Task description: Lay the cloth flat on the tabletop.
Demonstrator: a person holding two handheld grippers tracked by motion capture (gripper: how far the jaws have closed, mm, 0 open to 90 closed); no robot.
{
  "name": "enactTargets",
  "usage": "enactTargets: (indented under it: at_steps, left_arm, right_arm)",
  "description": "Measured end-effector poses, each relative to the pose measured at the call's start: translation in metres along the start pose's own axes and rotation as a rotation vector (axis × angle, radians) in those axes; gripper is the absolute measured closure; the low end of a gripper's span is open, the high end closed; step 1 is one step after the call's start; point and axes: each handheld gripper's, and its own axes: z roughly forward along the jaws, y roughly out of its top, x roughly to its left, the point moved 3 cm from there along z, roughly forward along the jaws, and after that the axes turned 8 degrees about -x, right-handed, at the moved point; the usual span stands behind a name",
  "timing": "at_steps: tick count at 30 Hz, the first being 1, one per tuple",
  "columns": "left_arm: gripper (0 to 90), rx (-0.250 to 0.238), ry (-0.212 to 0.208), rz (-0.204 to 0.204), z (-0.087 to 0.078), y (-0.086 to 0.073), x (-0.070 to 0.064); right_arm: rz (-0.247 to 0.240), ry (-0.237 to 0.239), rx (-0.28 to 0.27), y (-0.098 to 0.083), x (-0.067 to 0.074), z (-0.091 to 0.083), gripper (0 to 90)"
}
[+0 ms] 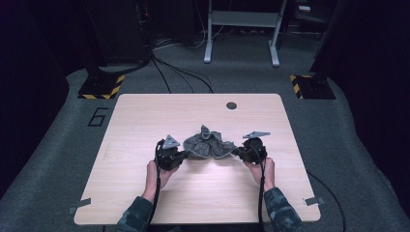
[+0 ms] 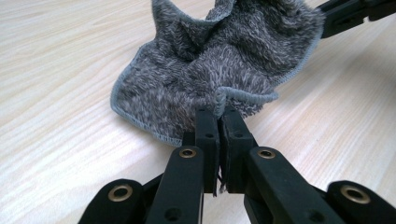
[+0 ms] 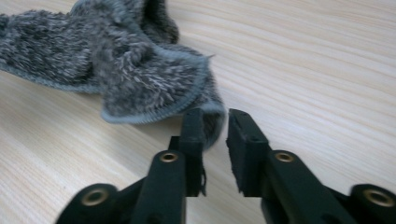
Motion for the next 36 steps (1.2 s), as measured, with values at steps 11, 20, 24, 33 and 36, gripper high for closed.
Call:
enactTargets:
  at_steps: [11,20,24,33,36]
  left_arm:
    - [64.3,0.030,0.014,-0.013,0.003,-0.007,0.003]
    - [86.4,0.074,-0.013,0.027,0.015,-0.017,0.000]
    - [87.2,0.050,-0.009,0.027,0.010,-0.017,0.002]
    - [87.4,0.018,0.009,0.007,-0.001,-0.015,0.009]
    - [87.5,0.001,0.013,0.010,-0.007,-0.012,0.010]
  right_arm:
    - [-0.014,0.094,-0.067,0.019,0.013,0.002,47.8]
    - [-0.011,0.130,-0.029,0.011,0.017,0.013,79.8]
    - [0.003,0.122,-0.042,0.010,0.014,0.007,87.9]
    - [-0.018,0.093,-0.081,0.014,0.008,-0.006,89.1]
    - [-0.015,0.085,-0.113,0.017,0.006,-0.015,89.2]
